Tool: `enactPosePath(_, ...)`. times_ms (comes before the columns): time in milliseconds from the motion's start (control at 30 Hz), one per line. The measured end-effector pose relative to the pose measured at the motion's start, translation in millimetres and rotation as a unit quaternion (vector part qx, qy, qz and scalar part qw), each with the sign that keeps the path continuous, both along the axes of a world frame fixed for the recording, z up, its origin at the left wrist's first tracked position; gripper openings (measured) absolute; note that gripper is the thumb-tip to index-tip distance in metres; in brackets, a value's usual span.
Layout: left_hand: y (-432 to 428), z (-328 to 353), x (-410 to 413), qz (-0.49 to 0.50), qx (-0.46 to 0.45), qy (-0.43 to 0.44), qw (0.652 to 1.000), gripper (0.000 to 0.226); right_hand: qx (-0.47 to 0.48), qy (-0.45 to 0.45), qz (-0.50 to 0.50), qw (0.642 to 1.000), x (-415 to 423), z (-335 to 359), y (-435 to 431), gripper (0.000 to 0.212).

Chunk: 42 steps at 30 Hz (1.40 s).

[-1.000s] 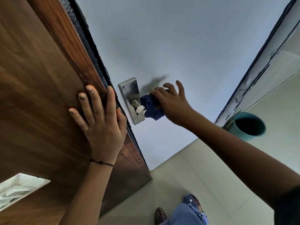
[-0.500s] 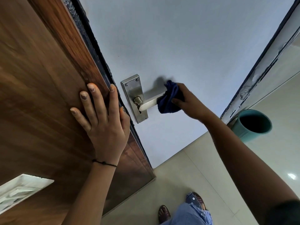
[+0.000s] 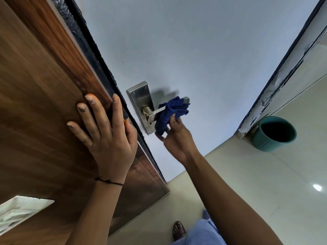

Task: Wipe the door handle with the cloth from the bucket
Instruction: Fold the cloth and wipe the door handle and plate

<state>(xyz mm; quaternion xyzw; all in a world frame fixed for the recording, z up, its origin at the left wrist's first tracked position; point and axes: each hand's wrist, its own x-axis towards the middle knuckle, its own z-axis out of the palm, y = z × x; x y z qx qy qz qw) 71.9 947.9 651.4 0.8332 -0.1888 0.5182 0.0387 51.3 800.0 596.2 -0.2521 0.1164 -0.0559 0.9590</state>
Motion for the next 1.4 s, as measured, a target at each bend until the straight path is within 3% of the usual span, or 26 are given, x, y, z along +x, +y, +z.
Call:
enactPosePath(267, 1, 0, 1, 0.01, 0.006, 0.002, 1.0, 0.066, -0.047, 0.005, 0.015, 0.999, -1, -4, 18, 0.021)
enactPosePath(467, 0, 0, 0, 0.019, 0.013, 0.005, 1.0, 0.068, -0.004, 0.001, -0.023, 1.0, 1, 0, 3, 0.021)
enactPosePath(700, 1, 1, 0, 0.023, 0.015, 0.01, 1.0, 0.069, -0.043, 0.011, 0.007, 0.999, 3, -11, 36, 0.029)
enactPosePath(800, 0, 1, -1, 0.02, 0.013, 0.008, 1.0, 0.068, -0.103, 0.029, -0.013, 0.994, 5, -16, 36, 0.035)
enactPosePath(1000, 0, 2, -1, 0.016, 0.016, 0.02, 1.0, 0.071, -0.289, 0.081, -0.101, 0.948, 6, -22, 57, 0.024)
enactPosePath(1200, 3, 2, -3, 0.012, 0.02, 0.028, 0.999, 0.07, -0.367, 0.149, -0.232, 0.888, 21, -26, 76, 0.017)
enactPosePath(1333, 3, 1, -2, 0.014, 0.021, 0.026, 0.999, 0.071, -0.429, 0.151, -0.24, 0.858, 21, -35, 72, 0.023)
enactPosePath(1400, 3, 0, -2, 0.014, 0.02, 0.022, 0.999, 0.071, -0.457, 0.163, -0.224, 0.845, 18, -40, 66, 0.015)
